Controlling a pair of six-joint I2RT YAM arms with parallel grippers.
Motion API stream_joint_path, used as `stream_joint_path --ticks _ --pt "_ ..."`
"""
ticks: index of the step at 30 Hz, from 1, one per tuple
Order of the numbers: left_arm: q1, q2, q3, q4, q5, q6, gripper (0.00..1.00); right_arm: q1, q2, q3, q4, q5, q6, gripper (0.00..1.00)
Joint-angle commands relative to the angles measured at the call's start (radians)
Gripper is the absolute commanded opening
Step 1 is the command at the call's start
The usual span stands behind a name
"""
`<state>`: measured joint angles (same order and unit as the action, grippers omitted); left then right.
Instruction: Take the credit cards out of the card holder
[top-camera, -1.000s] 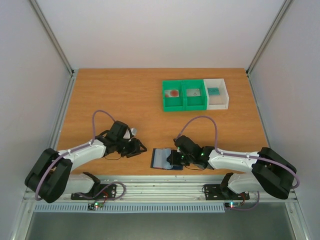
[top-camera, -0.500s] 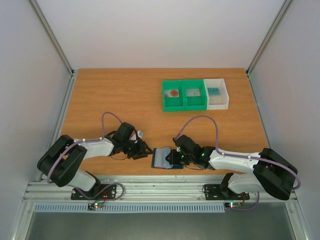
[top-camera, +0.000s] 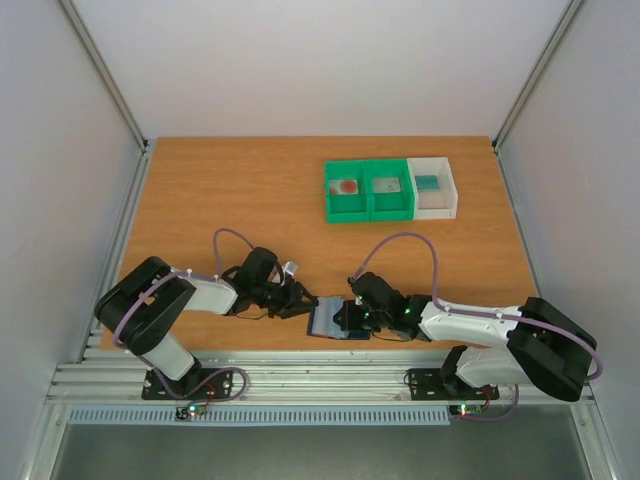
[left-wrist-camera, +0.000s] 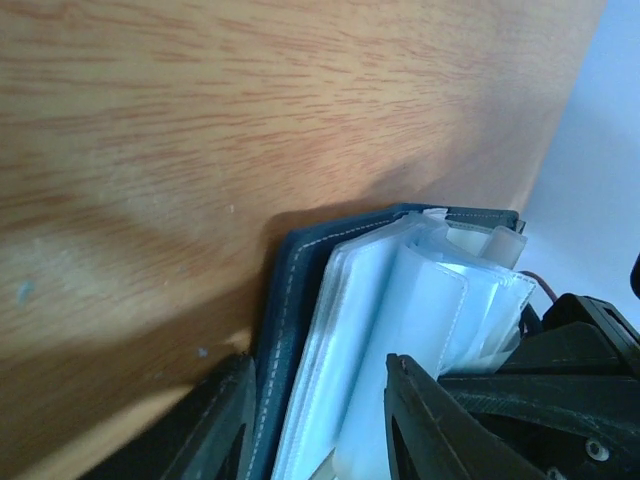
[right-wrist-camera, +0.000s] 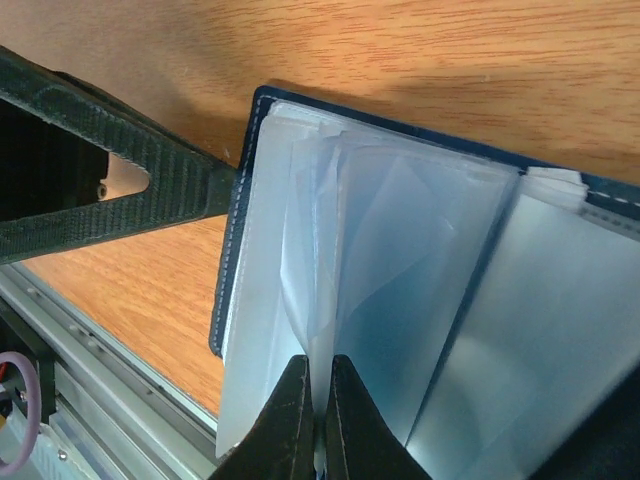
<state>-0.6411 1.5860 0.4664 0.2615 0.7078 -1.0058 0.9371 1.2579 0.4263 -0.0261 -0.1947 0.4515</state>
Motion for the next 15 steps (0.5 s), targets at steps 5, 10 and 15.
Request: stream_joint_path --ticks 5,10,15 --pt "-0.007 0.191 -0.098 0.64 0.102 -0.302 0.31 -0.001 -0.04 -0.005 -0.05 0.049 0.001 0.01" --pt "-0.011 0.317 -0.141 0.88 0.104 -0.432 0.27 0.0 -0.042 0.019 -0.07 0.033 -0.018 0.01" --pt "-0.011 0.32 -0.172 0.952 0.083 -0.463 0.25 0.0 -0.031 0.055 -0.043 -0.014 -0.059 0.01"
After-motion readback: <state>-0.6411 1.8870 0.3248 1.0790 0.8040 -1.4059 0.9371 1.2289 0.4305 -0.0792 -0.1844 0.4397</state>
